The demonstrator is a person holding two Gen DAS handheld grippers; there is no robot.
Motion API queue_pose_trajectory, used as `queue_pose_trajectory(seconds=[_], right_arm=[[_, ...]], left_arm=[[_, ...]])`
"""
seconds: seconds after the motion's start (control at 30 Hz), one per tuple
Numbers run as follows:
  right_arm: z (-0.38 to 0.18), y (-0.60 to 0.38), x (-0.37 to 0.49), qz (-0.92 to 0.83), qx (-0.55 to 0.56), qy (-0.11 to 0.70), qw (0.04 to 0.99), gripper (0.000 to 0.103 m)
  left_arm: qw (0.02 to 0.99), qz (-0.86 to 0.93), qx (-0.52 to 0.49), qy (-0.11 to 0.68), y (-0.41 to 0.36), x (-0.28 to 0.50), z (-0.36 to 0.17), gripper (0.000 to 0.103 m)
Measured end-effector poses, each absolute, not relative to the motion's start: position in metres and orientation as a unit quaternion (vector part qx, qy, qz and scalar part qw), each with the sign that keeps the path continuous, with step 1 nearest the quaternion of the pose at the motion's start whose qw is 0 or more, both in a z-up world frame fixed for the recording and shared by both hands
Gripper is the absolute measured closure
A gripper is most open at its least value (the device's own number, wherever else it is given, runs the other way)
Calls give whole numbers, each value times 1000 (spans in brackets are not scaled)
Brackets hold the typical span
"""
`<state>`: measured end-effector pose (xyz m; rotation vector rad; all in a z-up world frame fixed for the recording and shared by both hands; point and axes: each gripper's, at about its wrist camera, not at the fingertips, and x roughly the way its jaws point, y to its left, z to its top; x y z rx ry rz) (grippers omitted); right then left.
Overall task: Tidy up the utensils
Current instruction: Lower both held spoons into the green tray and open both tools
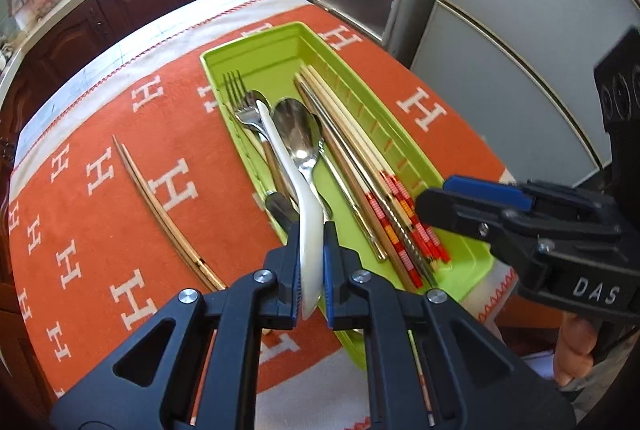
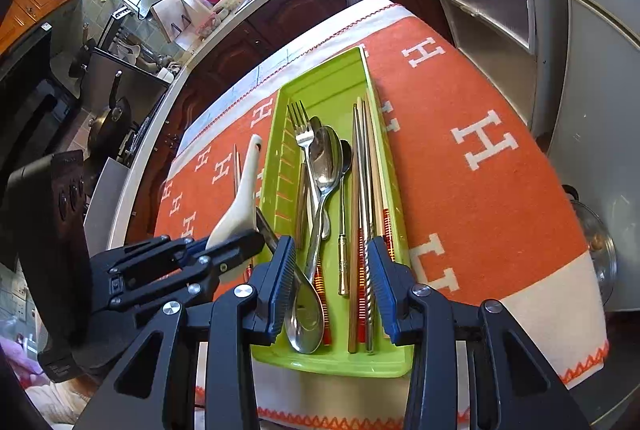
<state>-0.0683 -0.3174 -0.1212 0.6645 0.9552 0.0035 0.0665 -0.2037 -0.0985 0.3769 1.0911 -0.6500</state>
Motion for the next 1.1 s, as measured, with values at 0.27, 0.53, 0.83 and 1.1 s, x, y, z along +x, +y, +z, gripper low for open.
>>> queue_pose_trajectory(seconds=[0.27,0.53,0.83,1.1], right_arm=[[-121,-314,-70,4,315,451,835,65],[-119,-308,-69,9,310,452,836,65],[-118,-304,-71,13,306,454,837,65],[-115,-305,-76,12,300,452,840,65]], left_arm=[[771,-320,169,524,-198,59,-97,95],[757,-346,171,528,-188,43,-94,92],[762,-339,181,521,-194,47,-98,85],[774,-322,166,519,-187,57,-97,83]])
